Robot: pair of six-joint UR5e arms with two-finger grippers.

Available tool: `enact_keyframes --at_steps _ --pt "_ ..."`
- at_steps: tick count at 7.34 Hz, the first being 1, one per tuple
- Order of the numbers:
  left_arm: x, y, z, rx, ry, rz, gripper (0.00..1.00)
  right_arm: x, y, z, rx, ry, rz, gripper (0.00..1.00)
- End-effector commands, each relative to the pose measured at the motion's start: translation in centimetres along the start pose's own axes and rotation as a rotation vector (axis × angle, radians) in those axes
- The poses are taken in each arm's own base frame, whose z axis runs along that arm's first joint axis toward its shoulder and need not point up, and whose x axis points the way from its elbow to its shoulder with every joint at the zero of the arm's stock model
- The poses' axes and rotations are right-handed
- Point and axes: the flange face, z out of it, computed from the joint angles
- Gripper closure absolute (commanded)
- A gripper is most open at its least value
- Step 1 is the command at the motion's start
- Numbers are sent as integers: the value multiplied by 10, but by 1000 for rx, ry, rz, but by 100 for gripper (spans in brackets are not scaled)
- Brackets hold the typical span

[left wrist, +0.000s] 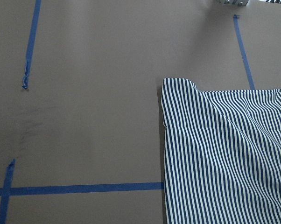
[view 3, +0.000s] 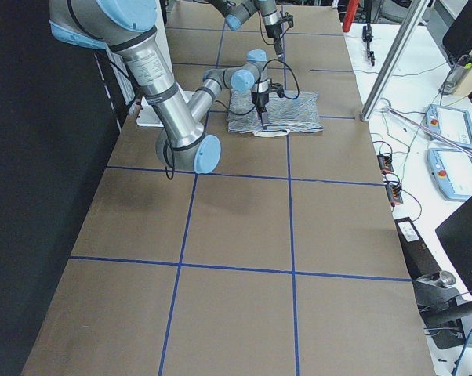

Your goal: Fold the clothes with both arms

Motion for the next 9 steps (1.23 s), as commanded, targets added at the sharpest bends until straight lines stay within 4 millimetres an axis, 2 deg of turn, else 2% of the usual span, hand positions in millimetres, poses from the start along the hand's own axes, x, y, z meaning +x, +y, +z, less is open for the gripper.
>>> enact_keyframes --at_steps 1,2,4,7,9 --pt "1 -1 -1 1 3 2 0 -35 -73 -1 44 -13 28 0" --pt "0 0 0 -1 -1 1 0 -34 -85 12 59 -22 29 0" --pt "0 -1 -1 1 0 2 0 -27 -85 34 34 15 -6 0" --pt "1 1 0 -16 10 3 0 -7 -80 64 -4 60 -2 0" --pt "1 1 0 -19 9 1 0 35 -91 77 -13 94 3 0"
